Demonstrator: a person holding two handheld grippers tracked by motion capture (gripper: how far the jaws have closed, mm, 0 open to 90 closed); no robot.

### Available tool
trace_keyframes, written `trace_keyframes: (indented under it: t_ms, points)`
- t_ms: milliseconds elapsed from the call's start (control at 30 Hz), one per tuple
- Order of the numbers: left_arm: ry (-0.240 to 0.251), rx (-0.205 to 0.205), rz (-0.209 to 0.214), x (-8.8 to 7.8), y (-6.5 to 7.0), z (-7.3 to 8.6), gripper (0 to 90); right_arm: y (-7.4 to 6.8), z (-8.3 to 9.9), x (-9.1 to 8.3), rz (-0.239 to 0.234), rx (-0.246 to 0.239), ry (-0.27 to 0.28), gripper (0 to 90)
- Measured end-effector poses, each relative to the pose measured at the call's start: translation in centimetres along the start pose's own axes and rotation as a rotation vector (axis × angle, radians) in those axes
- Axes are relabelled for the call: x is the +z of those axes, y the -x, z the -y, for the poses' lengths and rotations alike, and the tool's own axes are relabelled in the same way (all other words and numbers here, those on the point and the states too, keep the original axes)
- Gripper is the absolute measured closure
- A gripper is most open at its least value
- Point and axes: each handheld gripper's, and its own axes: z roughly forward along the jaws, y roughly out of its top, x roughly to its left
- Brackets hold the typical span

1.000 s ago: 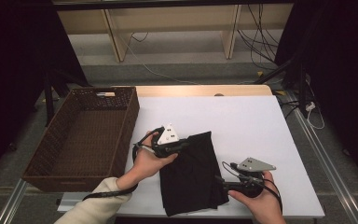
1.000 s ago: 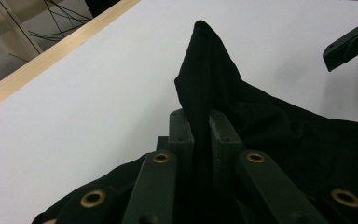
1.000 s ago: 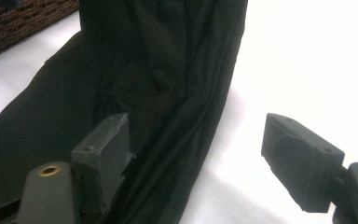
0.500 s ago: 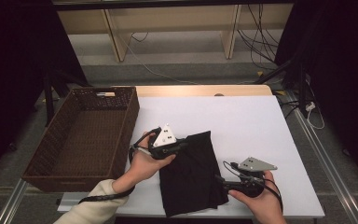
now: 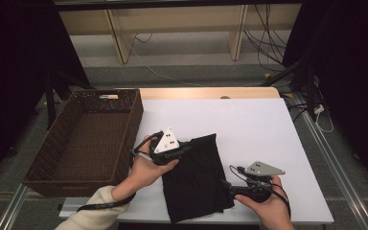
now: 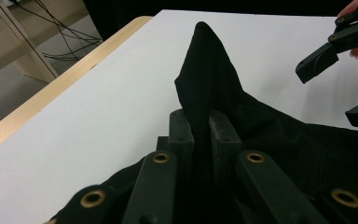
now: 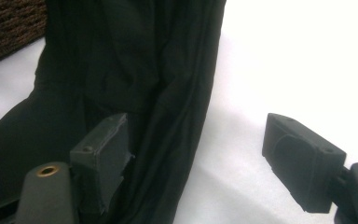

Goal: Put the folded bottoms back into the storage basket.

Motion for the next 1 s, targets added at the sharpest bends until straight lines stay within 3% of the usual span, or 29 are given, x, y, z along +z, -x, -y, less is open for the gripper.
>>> trace_keyframes:
  t_ms: [400, 1000]
  points:
    - [0.019, 0.035, -0.013, -1.0, 0.3, -1.0, 81.2, 0.0, -0.1, -0.1, -0.001, 0.0, 0.011, 24.0]
    - [0.027, 0.043, -0.032, -2.3, 0.4, -1.9, 81.2, 0.1, 0.0, -0.1, 0.0, 0.001, 0.015, 24.0]
